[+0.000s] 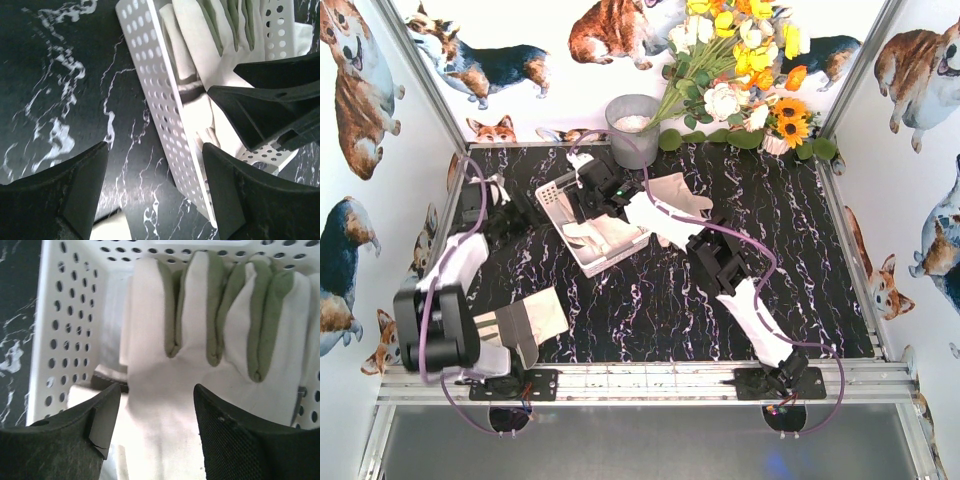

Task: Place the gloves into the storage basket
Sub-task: Adjust the glove in the bin, then move the glove to the center of the board.

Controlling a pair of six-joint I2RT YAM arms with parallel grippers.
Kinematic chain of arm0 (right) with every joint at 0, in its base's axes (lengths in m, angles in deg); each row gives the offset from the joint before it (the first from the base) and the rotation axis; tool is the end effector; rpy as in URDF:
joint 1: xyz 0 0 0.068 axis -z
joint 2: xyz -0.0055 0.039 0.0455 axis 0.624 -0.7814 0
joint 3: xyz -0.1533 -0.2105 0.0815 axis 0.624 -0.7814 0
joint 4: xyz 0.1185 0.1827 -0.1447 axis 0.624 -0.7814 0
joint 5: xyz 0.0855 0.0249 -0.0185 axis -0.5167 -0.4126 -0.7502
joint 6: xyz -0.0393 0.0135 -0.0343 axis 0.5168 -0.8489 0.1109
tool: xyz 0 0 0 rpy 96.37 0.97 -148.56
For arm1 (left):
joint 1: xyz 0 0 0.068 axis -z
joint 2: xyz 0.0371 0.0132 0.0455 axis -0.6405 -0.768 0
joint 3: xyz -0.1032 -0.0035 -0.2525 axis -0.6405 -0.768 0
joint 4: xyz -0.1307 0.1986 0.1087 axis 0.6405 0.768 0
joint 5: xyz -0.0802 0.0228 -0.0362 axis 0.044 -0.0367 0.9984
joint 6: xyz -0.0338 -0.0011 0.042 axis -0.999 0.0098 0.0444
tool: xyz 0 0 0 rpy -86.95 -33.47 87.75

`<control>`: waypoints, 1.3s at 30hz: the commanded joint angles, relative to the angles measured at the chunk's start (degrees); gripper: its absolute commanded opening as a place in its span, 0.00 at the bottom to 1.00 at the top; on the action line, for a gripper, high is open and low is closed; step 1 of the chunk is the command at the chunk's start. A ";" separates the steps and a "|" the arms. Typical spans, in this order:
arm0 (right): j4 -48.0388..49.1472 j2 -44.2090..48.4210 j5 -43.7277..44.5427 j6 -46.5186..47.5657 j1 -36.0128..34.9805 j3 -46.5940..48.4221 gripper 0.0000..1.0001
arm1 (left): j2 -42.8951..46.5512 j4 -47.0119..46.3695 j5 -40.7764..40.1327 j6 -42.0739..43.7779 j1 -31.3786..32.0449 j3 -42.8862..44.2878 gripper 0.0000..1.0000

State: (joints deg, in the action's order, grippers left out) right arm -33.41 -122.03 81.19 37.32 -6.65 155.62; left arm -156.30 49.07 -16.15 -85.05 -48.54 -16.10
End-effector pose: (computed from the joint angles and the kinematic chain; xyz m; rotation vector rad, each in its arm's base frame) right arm 0.3924 0.3953 0.2048 -0.6869 2.2358 0.4825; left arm 0.3034 0.0325 0.2228 -0.5198 2.3002 -0.6249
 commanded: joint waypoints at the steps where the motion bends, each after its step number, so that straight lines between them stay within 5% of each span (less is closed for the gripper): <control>1: 0.91 5.99 -7.69 -0.48 -0.80 1.24 0.63 | 9.63 7.82 -8.09 -1.85 -0.47 -3.20 0.71; 9: 4.89 21.82 -10.84 -3.12 -0.80 -10.71 0.72 | 22.96 28.94 -21.22 -14.58 -0.52 -10.54 0.74; 16: 8.96 36.66 -8.27 -7.01 1.62 -28.10 0.72 | 32.47 35.78 -28.27 -28.23 -0.55 -16.03 0.76; 22: 15.22 47.69 -8.96 -10.83 5.68 -45.70 0.71 | 32.99 27.34 -26.38 -29.18 -0.56 -22.47 0.58; 30: 15.92 55.06 -6.92 -10.33 7.63 -57.02 0.70 | 20.92 19.04 -21.51 -19.99 0.98 -24.64 0.54; 39: 16.50 56.25 -8.37 -10.05 7.64 -61.59 0.70 | 18.03 13.66 -20.13 -24.61 19.79 -26.16 0.50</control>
State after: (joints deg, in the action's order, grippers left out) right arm -20.03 -67.63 73.03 27.05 1.16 94.81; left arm -137.07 64.94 -38.42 -107.43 -35.95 -39.31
